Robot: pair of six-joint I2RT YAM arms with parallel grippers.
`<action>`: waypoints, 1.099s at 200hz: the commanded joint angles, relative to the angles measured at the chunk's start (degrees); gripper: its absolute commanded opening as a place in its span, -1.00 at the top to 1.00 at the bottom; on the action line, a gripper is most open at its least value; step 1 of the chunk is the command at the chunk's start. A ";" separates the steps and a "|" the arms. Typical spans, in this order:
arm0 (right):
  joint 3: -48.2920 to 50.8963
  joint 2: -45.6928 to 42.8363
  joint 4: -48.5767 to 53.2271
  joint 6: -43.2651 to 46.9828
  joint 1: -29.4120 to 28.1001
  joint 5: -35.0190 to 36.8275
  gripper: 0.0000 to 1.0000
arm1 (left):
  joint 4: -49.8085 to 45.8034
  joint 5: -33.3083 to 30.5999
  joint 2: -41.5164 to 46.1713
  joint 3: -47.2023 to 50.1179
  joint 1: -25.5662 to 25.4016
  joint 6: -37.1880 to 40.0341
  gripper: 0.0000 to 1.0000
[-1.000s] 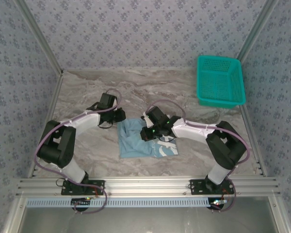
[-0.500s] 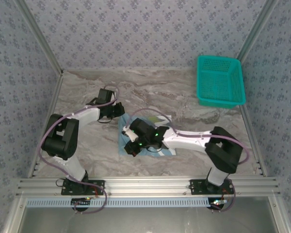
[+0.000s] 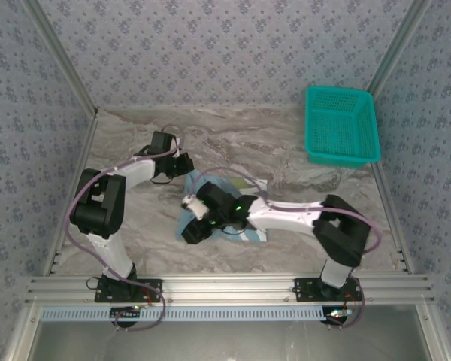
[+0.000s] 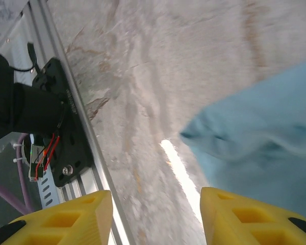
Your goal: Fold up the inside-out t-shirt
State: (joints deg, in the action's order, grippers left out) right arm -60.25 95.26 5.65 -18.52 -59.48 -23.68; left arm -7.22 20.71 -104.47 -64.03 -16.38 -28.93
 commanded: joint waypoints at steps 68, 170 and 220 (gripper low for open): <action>10.18 -12.80 5.20 2.74 17.24 4.71 0.01 | 0.96 5.28 4.18 -4.39 0.54 3.04 0.92; 9.28 -1.31 2.66 -5.80 18.88 10.37 0.05 | -2.91 -15.30 7.30 -3.35 1.88 5.64 -0.28; 9.03 1.12 3.15 -6.70 20.10 9.00 0.05 | -8.79 -10.54 23.41 13.83 -4.84 5.44 -0.58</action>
State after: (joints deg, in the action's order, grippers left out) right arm -50.41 95.07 8.67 -23.81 -40.21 -14.22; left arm -10.11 9.74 -85.14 -56.31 -16.73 -24.62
